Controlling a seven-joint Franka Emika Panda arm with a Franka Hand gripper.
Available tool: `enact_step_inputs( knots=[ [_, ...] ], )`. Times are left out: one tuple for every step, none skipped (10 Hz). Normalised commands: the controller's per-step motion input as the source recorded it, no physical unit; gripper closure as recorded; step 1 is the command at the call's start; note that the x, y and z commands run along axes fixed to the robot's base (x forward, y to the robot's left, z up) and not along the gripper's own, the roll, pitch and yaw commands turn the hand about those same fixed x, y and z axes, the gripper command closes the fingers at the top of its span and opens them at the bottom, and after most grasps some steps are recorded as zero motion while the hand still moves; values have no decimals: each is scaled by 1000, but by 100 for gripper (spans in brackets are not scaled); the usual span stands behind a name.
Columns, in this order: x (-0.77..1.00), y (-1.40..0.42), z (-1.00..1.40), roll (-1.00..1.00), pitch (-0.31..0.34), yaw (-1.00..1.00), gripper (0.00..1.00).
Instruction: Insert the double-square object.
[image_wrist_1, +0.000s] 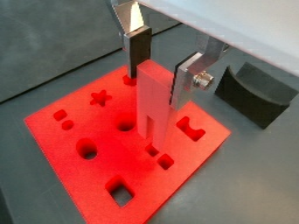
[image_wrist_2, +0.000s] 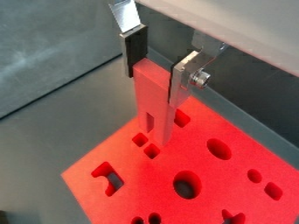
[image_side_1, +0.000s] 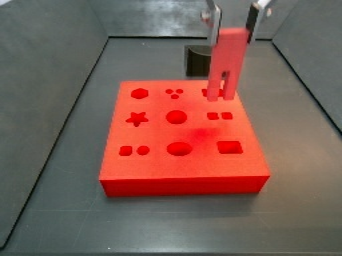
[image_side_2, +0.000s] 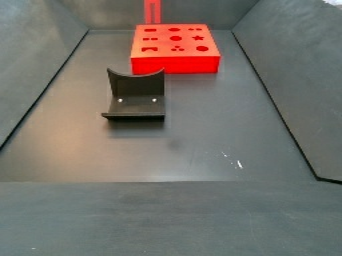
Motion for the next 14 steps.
enact_step_inputs(
  knots=[
    [554,-9,-177,143,339,-160,100],
    [546,-9,-89,110,269,-77,100],
    [629,0,-69,161,317,0,100],
    [603,0,-54,139,297,0,100],
    [657,0,-86,133,276,0,100],
    [643,0,-66,119,253,0,100],
    [623,0,-80,100,217,0,100],
    [643,0,-86,76,167,0,100],
    [629,0,-106,60,131,0,100],
    [554,0,-169,57,74,-6,100],
    [503,0,-209,71,56,0,100],
    [389,0,-211,91,47,0,100],
    [131,0,-160,89,50,0,100],
    [71,0,-117,61,36,0,100]
  ],
)
